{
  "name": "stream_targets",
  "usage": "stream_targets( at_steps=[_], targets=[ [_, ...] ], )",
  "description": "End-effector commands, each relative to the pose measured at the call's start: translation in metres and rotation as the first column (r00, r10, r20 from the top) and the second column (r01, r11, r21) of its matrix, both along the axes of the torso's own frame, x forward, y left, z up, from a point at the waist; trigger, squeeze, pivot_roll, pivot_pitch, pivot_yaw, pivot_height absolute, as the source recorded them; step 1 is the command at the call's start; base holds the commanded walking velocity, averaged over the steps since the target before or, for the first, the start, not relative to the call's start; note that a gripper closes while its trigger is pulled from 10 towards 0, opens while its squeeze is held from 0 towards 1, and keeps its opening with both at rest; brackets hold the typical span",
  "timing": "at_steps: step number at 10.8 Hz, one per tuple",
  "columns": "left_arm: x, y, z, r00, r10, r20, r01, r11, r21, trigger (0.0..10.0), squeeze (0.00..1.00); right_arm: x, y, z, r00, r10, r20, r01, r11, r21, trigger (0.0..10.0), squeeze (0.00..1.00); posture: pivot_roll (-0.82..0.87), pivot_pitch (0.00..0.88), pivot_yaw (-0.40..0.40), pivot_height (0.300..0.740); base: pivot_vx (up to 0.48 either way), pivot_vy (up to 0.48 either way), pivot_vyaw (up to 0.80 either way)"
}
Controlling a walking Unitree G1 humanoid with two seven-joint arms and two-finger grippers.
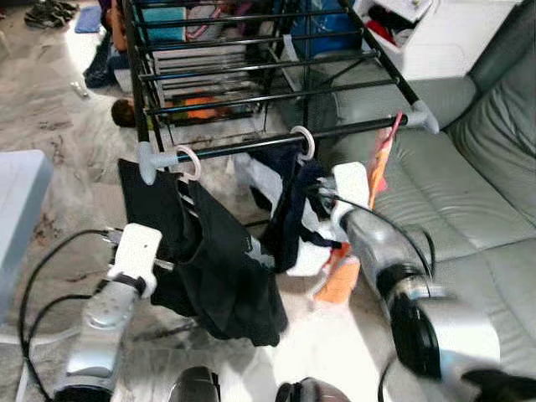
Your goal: Hang hanger
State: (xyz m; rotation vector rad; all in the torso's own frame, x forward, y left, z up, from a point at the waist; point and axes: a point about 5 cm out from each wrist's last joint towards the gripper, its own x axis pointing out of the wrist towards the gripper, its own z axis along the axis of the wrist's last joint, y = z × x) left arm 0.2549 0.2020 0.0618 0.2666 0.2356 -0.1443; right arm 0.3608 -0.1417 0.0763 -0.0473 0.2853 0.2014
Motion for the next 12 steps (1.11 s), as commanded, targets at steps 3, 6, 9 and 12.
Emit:
stream_targets(
  at_steps=[3,6,9,12],
  targets=[
    [-0.003,-0.008,-0.003,1.000,0.001,0.029,-0.001,1.000,-0.009,10.0,0.00,-0.011,-0.015,-0.002,0.992,-0.042,0.118,0.039,0.999,0.026,10.0,1.00,0.04,0.000,-0.084,0.740,0.000,0.000,0.00],
    [0.000,-0.016,-0.002,0.998,-0.033,0.046,0.035,0.999,-0.025,10.0,0.00,-0.021,-0.012,0.003,0.967,0.004,0.253,0.004,0.999,-0.032,10.0,1.00,0.03,0.000,-0.067,0.740,0.000,0.000,0.00],
    [-0.012,-0.008,0.001,0.994,0.045,0.096,-0.042,0.999,-0.034,10.0,0.00,-0.043,-0.025,0.011,0.932,-0.052,0.360,0.051,0.999,0.013,10.0,1.00,0.02,0.000,-0.046,0.740,0.000,0.000,0.00],
    [-0.014,-0.005,0.006,0.990,0.058,0.126,-0.056,0.998,-0.020,10.0,0.00,-0.069,-0.036,0.007,0.903,-0.126,0.412,0.199,0.970,-0.140,10.0,0.00,0.01,0.000,-0.029,0.740,0.000,0.000,0.00]
  ],
)
